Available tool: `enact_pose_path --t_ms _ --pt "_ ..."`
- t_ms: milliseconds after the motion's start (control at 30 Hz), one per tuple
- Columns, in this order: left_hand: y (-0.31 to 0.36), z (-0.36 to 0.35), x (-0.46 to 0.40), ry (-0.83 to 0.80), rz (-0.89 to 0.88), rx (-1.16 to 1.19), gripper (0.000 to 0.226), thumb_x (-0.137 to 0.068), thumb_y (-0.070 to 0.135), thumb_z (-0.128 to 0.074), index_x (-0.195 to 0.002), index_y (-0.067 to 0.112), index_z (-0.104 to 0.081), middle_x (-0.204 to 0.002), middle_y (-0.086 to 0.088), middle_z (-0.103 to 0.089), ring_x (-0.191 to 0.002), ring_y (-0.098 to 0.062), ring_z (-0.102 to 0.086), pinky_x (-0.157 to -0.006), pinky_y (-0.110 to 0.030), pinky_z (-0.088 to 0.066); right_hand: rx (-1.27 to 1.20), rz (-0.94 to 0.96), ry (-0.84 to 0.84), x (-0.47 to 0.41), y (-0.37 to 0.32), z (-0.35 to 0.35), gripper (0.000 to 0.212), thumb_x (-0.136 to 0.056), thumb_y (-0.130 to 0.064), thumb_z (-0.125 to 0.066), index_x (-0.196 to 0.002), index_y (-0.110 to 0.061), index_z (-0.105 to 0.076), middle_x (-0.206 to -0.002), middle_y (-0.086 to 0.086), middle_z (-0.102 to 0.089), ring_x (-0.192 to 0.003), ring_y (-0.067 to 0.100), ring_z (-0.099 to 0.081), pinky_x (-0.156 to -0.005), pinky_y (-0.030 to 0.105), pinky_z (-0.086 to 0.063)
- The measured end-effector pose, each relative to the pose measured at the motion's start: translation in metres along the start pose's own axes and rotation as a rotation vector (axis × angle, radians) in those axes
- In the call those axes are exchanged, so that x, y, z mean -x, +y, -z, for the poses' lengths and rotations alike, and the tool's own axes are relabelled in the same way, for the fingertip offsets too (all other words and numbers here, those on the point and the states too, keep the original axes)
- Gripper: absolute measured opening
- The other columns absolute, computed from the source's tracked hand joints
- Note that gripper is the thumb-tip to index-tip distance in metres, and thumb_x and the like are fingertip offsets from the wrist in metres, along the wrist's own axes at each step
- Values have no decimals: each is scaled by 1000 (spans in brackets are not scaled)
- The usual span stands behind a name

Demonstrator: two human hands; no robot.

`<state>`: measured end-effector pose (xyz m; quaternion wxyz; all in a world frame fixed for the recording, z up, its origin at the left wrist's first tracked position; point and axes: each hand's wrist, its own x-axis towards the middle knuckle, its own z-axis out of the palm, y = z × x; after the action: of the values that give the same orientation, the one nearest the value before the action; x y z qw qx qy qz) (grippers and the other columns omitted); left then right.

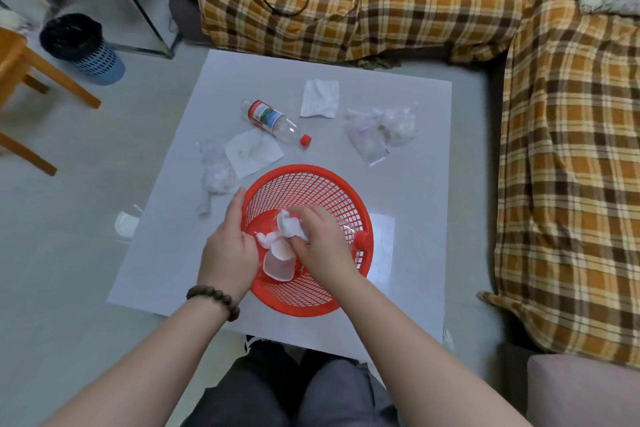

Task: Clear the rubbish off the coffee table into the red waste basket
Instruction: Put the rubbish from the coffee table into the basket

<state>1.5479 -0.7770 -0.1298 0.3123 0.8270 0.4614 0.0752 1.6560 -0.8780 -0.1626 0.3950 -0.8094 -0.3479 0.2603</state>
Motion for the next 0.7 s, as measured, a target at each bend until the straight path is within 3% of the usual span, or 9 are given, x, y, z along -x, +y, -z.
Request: enact_pose_path --t_ms 67,200,300,400,467,533,700 --pt "-1 4 0 6 0 15 65 -85 7 -39 -141 37 -26 -94 -10 -63 -71 -24 -54 -64 -31 -43 27 -2 -78 -4 -4 -7 49 -82 -19 -66 -130 -18 -52 -134 1 -51 -122 19 -43 -100 31 -36" --pt "-5 9 -3 29 7 27 64 -86 5 -37 -141 36 -26 -104 -13 -64 -80 -30 -58 -67 -33 -46 88 10 -117 -5 -7 -11 63 -82 -25 -69 -138 -24 -42 -145 -2 -41 -132 17 -34 -107 34 -34" --pt "-11 11 -7 46 28 21 62 -86 6 -37 -141 34 -27 -104 -15 -64 -80 -33 -58 -67 -33 -44 97 33 -89 -2 -7 -7 58 -83 -26 -68 -136 -24 -44 -143 -3 -42 -132 17 -35 -107 35 -35" --pt "-25 15 -14 72 74 -6 64 -84 4 -39 -141 33 -28 -101 -21 -64 -81 -38 -58 -68 -38 -45 -1 19 65 2 5 3 47 -83 -24 -65 -127 -17 -53 -133 2 -48 -123 16 -43 -102 25 -37" --pt "-37 19 -18 102 116 -42 67 -83 2 -40 -141 33 -27 -101 -24 -63 -81 -41 -58 -69 -41 -45 -26 -54 206 7 25 9 40 -83 -25 -65 -121 -15 -55 -126 3 -50 -116 14 -46 -95 18 -35" --pt "-47 22 -21 128 161 -73 66 -83 3 -40 -141 33 -26 -104 -24 -62 -83 -41 -57 -70 -42 -44 -5 -204 265 12 56 12 39 -85 -28 -65 -120 -15 -55 -125 2 -49 -117 16 -45 -92 21 -36" --pt "-60 21 -23 173 165 -118 65 -84 2 -41 -140 31 -28 -108 -26 -61 -88 -44 -57 -75 -45 -45 171 -546 69 15 142 -7 64 -81 -34 -69 -135 -17 -41 -141 5 -36 -127 25 -34 -100 39 -40"
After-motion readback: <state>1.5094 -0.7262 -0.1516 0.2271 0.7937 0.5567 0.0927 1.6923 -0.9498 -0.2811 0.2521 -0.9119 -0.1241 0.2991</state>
